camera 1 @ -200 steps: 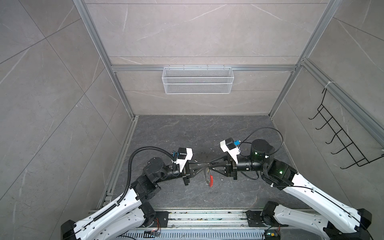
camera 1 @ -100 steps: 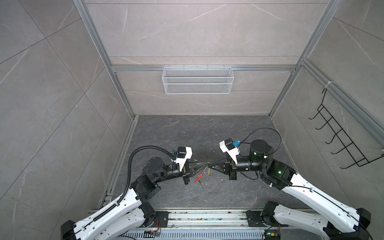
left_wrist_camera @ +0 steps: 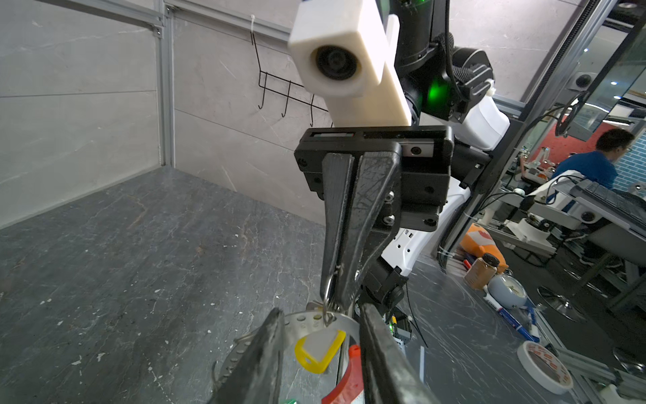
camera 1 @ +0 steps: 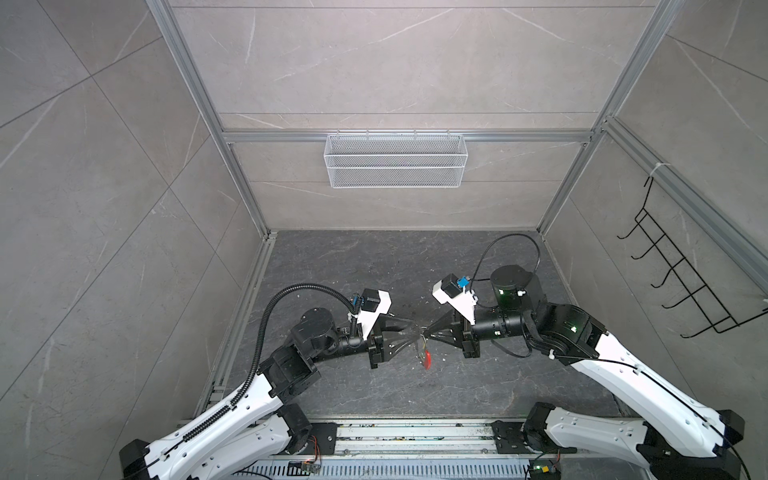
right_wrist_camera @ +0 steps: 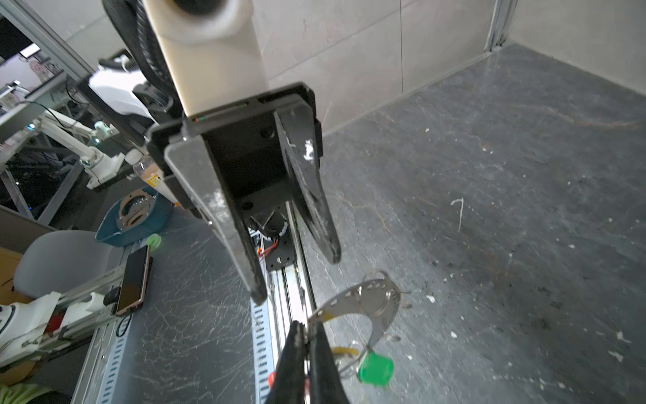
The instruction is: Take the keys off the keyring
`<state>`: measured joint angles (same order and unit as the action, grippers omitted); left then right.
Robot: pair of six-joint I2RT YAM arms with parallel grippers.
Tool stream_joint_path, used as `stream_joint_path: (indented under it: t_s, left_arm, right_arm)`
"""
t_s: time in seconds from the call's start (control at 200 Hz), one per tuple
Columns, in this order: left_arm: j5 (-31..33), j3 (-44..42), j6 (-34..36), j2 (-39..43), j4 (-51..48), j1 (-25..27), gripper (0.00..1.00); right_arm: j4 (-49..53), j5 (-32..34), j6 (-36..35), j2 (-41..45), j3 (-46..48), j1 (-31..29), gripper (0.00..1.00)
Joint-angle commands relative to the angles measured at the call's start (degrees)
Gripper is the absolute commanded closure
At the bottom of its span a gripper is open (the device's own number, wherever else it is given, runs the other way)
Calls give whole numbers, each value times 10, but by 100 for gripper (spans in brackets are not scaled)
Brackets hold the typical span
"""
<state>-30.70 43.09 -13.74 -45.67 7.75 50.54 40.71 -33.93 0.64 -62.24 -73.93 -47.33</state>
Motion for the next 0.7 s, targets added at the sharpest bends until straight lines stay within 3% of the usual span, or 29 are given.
stream_joint_path:
  t_s: [0.0,0.12,0.4,0.58,0.695]
  left_arm:
    - [-49,25,-6,-9,-4,1,65]
    - [-61,35,-6,-25,-13,1,71]
    - [-75,36,-12,-45,-6,1,71]
    - [-84,34,-15,-51,2,1,85]
    - [-85,34,-15,-54,6,1,89]
  right_arm:
    - [69,4,-34,-11,-25,-3,100]
    - [72,-1,-36,-16,-35,-3,100]
    - [67,-4,-34,-23,-39,-3,100]
    - [65,2,-32,-25,-41,-3,100]
    - [66,2,-32,-29,-42,-2,100]
